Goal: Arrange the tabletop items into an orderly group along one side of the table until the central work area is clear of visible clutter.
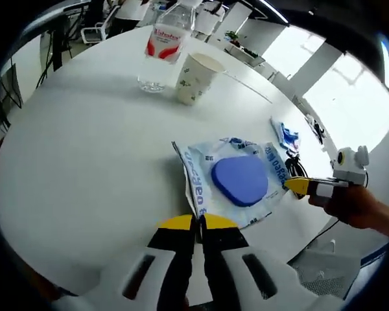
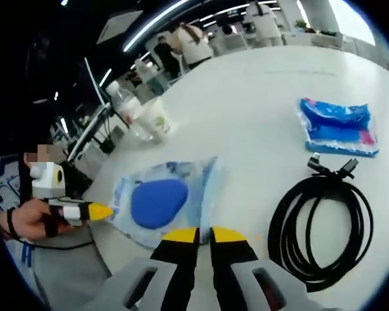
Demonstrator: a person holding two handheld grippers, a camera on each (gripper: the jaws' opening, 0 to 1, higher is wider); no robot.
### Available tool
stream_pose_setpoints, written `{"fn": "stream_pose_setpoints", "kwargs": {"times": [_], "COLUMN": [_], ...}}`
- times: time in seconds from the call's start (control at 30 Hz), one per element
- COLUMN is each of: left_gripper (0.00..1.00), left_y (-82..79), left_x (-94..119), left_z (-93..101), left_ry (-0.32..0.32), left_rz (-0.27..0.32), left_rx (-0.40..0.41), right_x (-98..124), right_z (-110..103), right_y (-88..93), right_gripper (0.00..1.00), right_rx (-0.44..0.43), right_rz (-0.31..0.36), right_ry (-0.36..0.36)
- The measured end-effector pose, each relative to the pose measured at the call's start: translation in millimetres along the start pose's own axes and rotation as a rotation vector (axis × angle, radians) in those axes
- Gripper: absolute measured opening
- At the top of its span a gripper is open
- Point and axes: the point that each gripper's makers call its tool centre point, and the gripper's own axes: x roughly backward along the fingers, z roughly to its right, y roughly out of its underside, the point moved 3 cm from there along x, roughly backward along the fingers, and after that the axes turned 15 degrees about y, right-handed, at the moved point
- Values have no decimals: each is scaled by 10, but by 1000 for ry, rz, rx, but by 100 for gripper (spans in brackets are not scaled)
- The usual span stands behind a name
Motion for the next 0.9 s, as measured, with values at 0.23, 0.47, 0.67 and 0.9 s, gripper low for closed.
{"fn": "stream_pose_setpoints", "kwargs": {"times": [0.23,0.47,0.67,0.9], "left_gripper": [0,0,0,0], "left_y": [-117,-207,-440,-693], "left_x": [-88,-131,-221,-420], "left_z": [80,148,211,285], "left_ry": [31,58,83,95], "left_rz": [17,25,53,87], "left_rx": [-9,-5,-24,-31], "right_x": [60,146,192,191], "right_z": [102,149,211,336], "right_y": [-23,-56,-210,-290], "right_gripper": [0,0,0,0], "right_rx": [-23,-37,-48,-59], "right_rz": [5,29,71,87], "right_ry": [-2,5,0,32]}}
